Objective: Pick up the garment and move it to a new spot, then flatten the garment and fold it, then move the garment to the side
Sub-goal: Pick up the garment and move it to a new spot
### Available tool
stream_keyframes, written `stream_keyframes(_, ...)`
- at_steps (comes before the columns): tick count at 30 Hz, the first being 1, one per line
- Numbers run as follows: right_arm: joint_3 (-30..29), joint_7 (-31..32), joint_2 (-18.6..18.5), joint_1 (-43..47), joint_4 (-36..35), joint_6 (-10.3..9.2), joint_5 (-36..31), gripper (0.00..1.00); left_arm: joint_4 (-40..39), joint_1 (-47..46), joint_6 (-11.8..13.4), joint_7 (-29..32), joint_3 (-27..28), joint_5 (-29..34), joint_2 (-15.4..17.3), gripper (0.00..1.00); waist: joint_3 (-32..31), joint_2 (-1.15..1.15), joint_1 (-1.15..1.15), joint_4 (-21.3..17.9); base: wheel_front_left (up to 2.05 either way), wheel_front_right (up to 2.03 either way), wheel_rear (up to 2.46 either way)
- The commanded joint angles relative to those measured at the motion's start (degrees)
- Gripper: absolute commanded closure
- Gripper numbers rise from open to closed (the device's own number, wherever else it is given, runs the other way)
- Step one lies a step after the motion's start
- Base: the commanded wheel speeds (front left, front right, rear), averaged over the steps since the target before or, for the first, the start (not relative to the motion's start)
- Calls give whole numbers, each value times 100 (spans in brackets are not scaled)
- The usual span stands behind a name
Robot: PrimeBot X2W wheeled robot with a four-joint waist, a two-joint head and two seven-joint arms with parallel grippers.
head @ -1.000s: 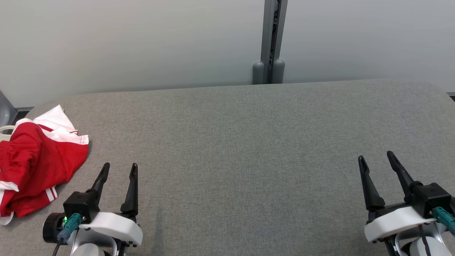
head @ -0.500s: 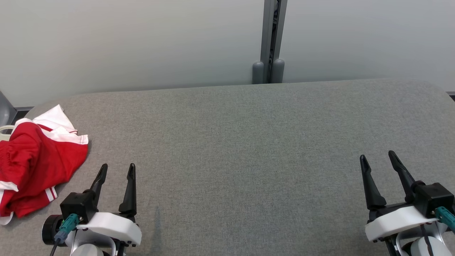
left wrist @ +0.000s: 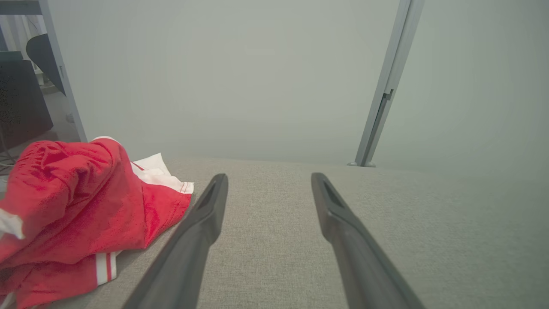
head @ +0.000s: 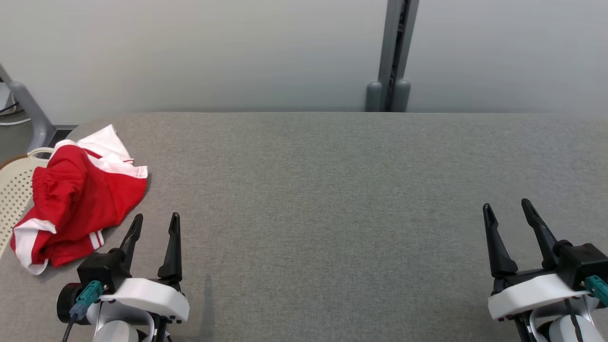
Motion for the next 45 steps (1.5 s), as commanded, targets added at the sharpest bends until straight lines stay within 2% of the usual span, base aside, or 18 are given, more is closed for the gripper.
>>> stream_keyframes(1,7,-26,-11,-11,-44,13,41,0,0,-86,8,-11,34,-30,26,0,34,0,0,210,0,0,0)
stream_keyframes(15,25,-26,77,7,-167,13,104,0,-111,-150,18,-10,168,-115,0,0,175,0,0,1556,0,0,0)
stream_keyframes(23,80,-26,75,-32,-131,13,79,0,-140,-111,2,-8,251,-164,-10,0,206,0,0,2081,0,0,0)
stream_keyframes(30,95,-26,72,-80,-96,13,81,0,-128,-120,-31,-7,265,-185,-16,0,219,0,0,2239,0,0,0)
stream_keyframes(45,75,-26,-22,-98,-131,13,73,0,-53,-266,13,-7,204,-230,-18,0,277,0,0,2234,0,0,0)
